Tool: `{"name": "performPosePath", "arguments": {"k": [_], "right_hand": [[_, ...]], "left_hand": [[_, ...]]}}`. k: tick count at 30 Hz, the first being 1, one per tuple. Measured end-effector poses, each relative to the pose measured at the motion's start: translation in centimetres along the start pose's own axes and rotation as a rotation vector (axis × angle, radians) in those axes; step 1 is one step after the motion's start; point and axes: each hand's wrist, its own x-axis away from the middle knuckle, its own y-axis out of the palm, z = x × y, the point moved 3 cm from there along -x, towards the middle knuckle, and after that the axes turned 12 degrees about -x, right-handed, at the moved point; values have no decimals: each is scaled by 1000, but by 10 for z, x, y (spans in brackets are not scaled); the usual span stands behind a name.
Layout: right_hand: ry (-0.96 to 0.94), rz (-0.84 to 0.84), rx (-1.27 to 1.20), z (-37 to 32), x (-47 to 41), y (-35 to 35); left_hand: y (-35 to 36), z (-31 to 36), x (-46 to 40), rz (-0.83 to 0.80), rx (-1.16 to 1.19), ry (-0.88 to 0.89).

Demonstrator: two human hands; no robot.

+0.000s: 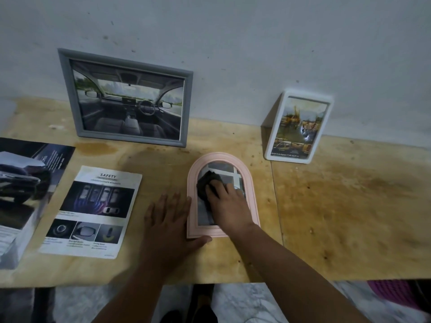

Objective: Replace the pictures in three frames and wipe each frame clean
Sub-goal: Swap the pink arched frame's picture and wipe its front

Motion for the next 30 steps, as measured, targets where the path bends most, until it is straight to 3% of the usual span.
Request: {"name": "performPosePath", "arguments": {"k": [8, 17, 23, 26, 30], "right_hand": [[133, -54, 1, 18, -38, -25], [287, -71, -86, 40, -3, -30], [267, -50, -115, 30, 50, -16], [257, 38, -121, 17, 79, -4], [146, 100, -376, -4, 91, -6]], "left_hand": [[1, -2, 0, -5, -1, 10], [-2, -2, 1, -12, 7, 14], [-3, -1, 1, 8, 14, 20], [-3, -1, 1, 17, 13, 22], [-3, 0, 0, 2, 2, 22]]}}
